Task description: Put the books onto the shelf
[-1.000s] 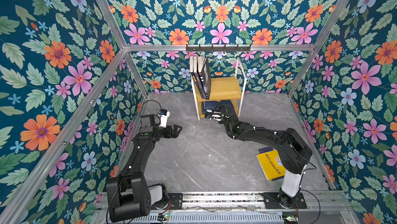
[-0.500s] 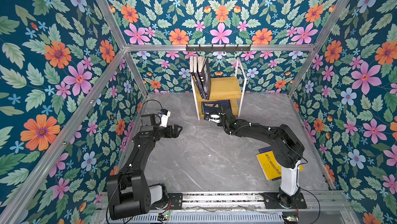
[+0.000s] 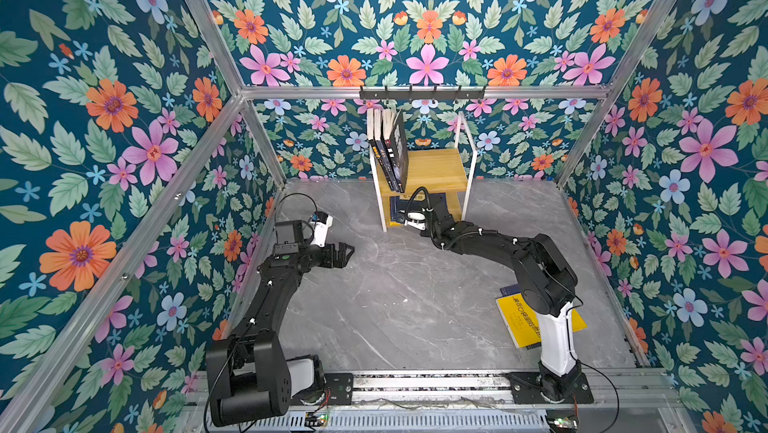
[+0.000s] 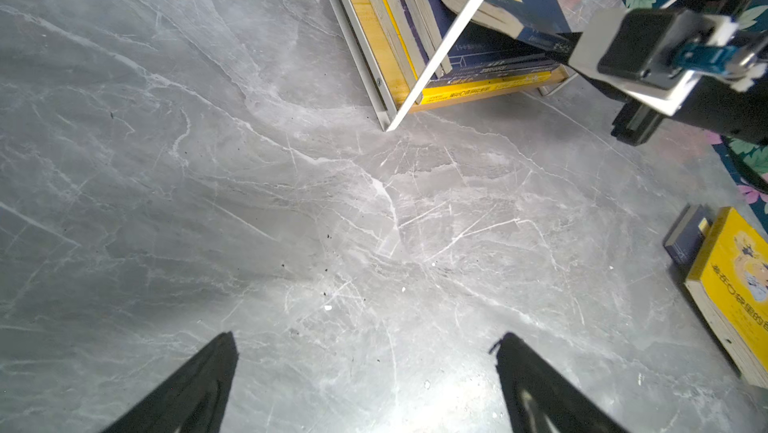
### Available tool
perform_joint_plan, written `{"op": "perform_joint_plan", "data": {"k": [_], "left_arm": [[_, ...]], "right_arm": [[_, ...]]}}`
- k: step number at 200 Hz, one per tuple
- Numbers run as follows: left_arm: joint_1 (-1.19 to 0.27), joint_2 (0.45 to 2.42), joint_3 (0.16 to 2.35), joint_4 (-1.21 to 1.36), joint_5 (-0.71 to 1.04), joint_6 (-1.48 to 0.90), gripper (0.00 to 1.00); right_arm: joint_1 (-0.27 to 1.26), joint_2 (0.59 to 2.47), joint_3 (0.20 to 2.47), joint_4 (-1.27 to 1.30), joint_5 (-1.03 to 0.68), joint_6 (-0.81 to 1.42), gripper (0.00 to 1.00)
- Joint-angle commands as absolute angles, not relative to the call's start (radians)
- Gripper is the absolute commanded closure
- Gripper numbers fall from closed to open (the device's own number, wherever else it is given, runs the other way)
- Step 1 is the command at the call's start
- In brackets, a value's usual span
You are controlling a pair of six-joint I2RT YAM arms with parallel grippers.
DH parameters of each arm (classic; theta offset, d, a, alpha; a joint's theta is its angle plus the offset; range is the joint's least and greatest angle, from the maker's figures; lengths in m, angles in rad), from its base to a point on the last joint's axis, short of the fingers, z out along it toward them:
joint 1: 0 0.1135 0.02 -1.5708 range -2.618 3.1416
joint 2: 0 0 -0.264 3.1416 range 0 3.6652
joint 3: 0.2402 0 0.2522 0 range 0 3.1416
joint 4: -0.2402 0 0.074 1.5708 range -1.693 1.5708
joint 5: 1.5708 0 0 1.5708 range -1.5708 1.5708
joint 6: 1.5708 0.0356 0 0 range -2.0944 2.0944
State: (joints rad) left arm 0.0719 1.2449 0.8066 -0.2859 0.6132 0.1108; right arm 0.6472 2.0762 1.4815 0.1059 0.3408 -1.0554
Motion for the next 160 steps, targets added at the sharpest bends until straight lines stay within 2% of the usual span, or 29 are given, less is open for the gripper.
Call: {"op": "perform_joint_plan", "data": {"k": [1,132,160], "left_arm": [[0.071,1.244,0.815,-0.295,0.615,0.129,0.0],[0.058,1.236,0.809,-0.282,0.623,0.125,0.0],[0.057,1.23,0.798,-0.275,0.621,0.129,0.0]], "right_arm": [[0.647,2.097,1.507,0.088,0.301,-1.075,1.0],[0.632,2.124,1.496,0.153,0.272,-1.166,1.0],[0.632,2.105,1.493,0.123,0.214,-1.155,1.0]]}}
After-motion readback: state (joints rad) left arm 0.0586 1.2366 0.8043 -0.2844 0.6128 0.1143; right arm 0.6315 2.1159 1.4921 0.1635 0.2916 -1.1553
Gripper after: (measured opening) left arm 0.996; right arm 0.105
